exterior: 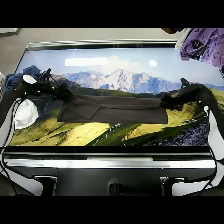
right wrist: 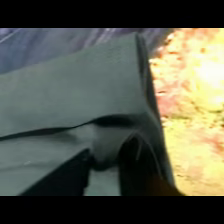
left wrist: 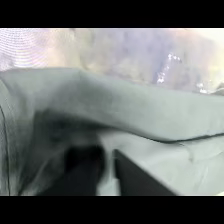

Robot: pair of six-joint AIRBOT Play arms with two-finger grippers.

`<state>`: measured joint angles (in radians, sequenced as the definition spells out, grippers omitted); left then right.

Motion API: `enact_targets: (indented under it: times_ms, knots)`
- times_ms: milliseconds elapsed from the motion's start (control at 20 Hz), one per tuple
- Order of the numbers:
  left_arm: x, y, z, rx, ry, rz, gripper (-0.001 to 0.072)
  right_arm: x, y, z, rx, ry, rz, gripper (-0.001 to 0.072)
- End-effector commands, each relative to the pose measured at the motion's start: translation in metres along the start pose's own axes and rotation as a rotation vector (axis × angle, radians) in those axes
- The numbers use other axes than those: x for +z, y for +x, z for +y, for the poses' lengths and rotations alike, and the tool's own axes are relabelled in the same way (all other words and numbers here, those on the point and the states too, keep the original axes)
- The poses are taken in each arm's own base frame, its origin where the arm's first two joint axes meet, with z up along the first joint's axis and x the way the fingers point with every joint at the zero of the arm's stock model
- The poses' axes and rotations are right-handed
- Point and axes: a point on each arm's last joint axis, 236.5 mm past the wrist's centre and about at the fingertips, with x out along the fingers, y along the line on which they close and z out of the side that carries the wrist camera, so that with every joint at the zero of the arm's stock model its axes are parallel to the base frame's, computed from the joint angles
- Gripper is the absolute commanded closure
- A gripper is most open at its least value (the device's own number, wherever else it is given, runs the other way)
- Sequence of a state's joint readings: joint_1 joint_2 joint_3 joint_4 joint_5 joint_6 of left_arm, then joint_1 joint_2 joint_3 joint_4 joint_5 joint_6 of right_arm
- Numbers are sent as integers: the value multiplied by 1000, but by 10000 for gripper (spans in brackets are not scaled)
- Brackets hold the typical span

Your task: Fold the clothes and pants, and hang the long-sleeved shirts on hangers.

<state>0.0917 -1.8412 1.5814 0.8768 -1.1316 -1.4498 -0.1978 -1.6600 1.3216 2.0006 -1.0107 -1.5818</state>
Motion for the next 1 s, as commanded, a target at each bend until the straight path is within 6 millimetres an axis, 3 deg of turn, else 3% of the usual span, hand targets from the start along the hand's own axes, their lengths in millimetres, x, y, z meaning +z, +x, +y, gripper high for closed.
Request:
enact_targets:
  times_ms: [0,50,100,250,400,700,800,850,950]
  knots:
    - [8,-1,3,-2,-18,-9,427,1,-10,-20,-48,33,40,320]
    - [13,-8,2,-5,-21,-20,416,5,-20,-30,-46,68,46,229]
    - [17,-15,0,-9,-24,-27,384,7,-28,-42,-29,116,49,212]
    - [27,-31,-4,-5,0,-44,384,5,-39,-58,139,243,96,45]
    - [31,-37,-5,15,8,-55,384,-5,-30,-45,325,243,176,42]
    - [25,-37,-5,16,10,-28,384,-8,8,-21,414,232,212,43]
    - [24,-37,-5,15,10,-23,384,-14,18,-12,413,211,230,62]
    - [24,-37,-6,15,11,-22,384,-14,22,-7,409,198,226,111]
    - [23,-36,-7,14,13,-20,385,-12,28,2,399,174,209,334]
